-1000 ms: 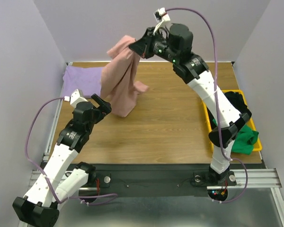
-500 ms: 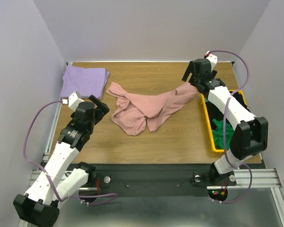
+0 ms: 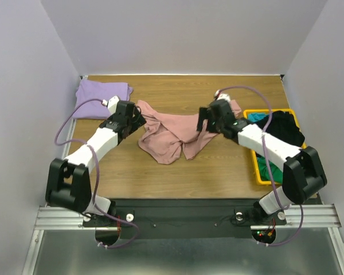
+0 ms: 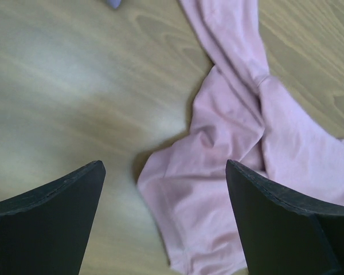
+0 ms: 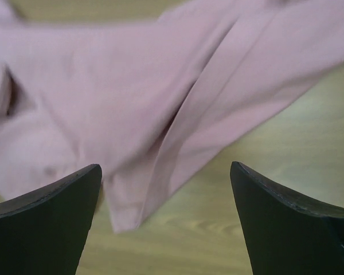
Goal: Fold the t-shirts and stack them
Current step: Move the tshirt to the center of the board
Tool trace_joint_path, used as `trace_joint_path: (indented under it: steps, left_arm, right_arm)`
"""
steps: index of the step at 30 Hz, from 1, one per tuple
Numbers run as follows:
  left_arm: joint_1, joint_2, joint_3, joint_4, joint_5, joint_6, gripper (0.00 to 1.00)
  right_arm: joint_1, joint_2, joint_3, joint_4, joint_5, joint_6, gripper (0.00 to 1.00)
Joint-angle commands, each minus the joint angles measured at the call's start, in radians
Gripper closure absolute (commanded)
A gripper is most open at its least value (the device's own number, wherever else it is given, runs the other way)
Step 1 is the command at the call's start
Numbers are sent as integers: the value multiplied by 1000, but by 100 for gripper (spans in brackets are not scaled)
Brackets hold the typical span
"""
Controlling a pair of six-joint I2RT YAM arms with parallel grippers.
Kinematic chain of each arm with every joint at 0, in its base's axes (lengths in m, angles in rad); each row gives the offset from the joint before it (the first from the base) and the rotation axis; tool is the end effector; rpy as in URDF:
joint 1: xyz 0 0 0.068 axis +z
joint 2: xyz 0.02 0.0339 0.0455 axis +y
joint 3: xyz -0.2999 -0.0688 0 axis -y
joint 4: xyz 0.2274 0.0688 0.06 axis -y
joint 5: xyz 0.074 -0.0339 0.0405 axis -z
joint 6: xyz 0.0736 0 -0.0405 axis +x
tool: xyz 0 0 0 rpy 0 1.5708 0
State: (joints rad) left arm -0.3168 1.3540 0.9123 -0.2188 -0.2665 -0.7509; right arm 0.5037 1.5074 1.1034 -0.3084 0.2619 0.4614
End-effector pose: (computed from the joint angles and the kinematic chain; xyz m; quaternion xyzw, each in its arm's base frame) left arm 0.2923 -0.0754 0.2745 -0.2487 0.8568 -0.1190 0.4358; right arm 0.3100 0.1491 0.2837 0.0353 0.9025 0.0863 0.4206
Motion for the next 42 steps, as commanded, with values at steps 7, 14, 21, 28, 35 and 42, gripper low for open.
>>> trace_joint_path:
  steps: [7, 14, 21, 28, 35, 42]
  left_arm:
    - [21, 379, 347, 24, -14, 84, 5]
    - [41, 592, 551, -5, -63, 99, 12]
    - [73, 752, 718, -48, -45, 104, 15]
    - [73, 824, 777, -28, 16, 120, 29]
    - [73, 867, 830, -42, 62, 148, 100]
    - [73, 613, 641, 61, 26, 168, 100]
  right_arm:
    - [203, 33, -120, 17, 14, 169, 0]
    - [214, 22, -191, 22, 7, 217, 0]
    - [217, 50, -218, 37, 10, 249, 0]
    - [219, 109, -191, 69, 13, 250, 0]
    - [219, 168, -160, 77, 57, 257, 3]
    - [219, 212, -100, 78, 195, 261, 63]
